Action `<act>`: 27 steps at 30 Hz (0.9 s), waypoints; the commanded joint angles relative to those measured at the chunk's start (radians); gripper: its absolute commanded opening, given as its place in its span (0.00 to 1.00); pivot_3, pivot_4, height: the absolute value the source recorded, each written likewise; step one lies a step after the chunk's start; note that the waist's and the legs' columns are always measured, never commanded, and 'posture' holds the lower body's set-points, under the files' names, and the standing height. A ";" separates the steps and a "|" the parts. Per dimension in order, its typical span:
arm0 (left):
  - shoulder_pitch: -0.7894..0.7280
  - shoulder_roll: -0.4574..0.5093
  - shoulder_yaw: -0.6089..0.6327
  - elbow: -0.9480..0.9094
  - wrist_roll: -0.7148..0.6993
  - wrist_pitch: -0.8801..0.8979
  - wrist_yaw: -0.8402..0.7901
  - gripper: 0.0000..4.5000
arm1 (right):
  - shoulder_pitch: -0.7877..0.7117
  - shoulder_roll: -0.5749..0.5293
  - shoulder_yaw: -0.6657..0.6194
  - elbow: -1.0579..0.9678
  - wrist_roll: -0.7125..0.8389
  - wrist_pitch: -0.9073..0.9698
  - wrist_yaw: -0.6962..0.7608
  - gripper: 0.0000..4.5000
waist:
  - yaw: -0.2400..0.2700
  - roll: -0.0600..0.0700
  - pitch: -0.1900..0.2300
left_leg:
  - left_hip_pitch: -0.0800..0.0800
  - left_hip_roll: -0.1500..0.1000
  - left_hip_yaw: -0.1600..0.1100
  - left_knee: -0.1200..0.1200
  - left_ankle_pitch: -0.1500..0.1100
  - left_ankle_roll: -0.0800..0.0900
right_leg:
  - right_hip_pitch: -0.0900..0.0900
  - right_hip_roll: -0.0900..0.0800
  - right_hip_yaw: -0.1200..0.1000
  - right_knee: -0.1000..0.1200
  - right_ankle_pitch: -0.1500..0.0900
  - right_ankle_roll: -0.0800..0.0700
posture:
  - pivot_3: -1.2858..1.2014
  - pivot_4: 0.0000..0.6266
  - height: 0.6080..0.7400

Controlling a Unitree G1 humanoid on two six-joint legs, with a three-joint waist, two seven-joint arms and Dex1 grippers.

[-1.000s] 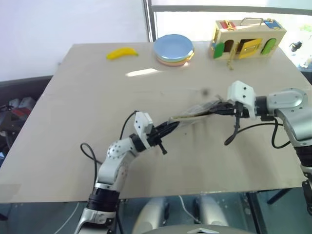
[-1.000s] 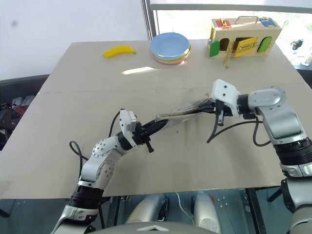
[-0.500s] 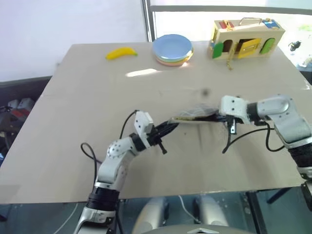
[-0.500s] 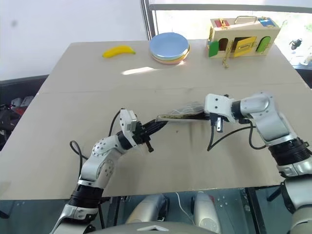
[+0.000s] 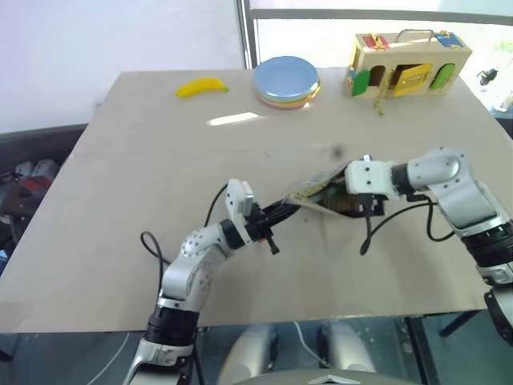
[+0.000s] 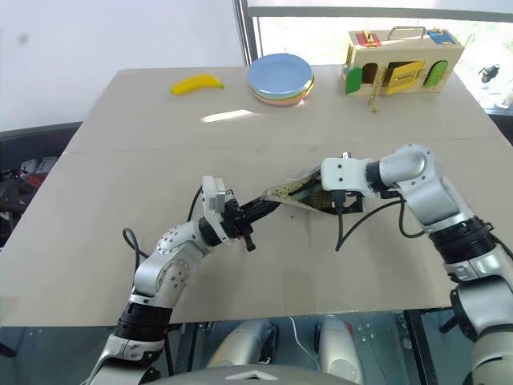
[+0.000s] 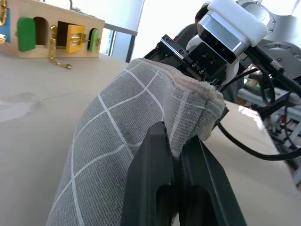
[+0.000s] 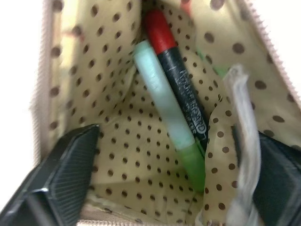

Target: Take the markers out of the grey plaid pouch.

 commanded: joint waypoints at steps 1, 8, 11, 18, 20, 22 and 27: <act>-0.014 -0.005 0.022 -0.135 -0.141 0.080 -0.018 0.00 | -0.051 -0.106 -0.008 -0.123 -0.013 0.122 0.105 0.99 | -0.001 0.000 0.000 | 0.000 0.000 0.000 0.000 0.000 0.000 | 0.000 0.000 0.000 0.000 0.000 0.000 | 0.52 0.24 1.00; -0.010 -0.005 0.055 -0.177 -0.343 0.276 0.005 0.00 | -0.105 -0.204 0.006 -0.248 0.033 0.286 0.230 0.99 | 0.000 0.000 0.000 | 0.000 0.000 0.000 0.000 0.000 0.000 | 0.000 0.000 0.000 0.000 0.000 0.000 | 0.52 0.24 1.00; 0.010 0.015 0.056 -0.161 -0.369 0.328 0.006 0.00 | -0.127 -0.220 0.028 -0.269 0.060 0.325 0.287 0.99 | -0.002 0.000 0.000 | 0.000 0.000 0.000 0.000 0.000 0.000 | 0.000 0.000 0.000 0.000 0.000 0.000 | 0.52 0.24 1.00; 0.019 0.018 0.052 -0.061 -0.299 0.307 0.003 0.00 | -0.192 -0.208 0.156 -0.200 0.042 0.299 0.333 0.99 | 0.000 0.000 0.000 | 0.000 0.000 0.000 0.000 0.000 0.000 | 0.000 0.000 0.000 0.000 0.000 0.000 | 0.52 0.24 1.00; 0.023 0.020 0.047 -0.033 -0.268 0.284 -0.007 0.00 | -0.203 -0.175 0.192 -0.145 0.018 0.242 0.307 0.99 | 0.000 0.000 0.000 | 0.000 0.000 0.000 0.000 0.000 0.000 | 0.000 0.000 0.000 0.000 0.000 0.000 | 0.52 0.24 1.00; 0.026 0.027 0.038 -0.015 -0.238 0.264 -0.026 0.00 | -0.208 -0.140 0.215 -0.092 0.001 0.198 0.283 0.99 | -0.002 0.000 0.000 | 0.000 0.000 0.000 0.000 0.000 0.000 | 0.000 0.000 0.000 0.000 0.000 0.000 | 0.52 0.24 1.00; 0.036 0.039 0.027 0.011 -0.151 0.186 -0.058 0.00 | -0.209 -0.060 0.217 -0.010 -0.009 0.158 0.240 0.99 | -0.002 0.000 0.000 | 0.000 0.000 0.000 0.000 0.000 0.000 | 0.000 0.000 0.000 0.000 0.000 0.000 | 0.52 0.24 1.00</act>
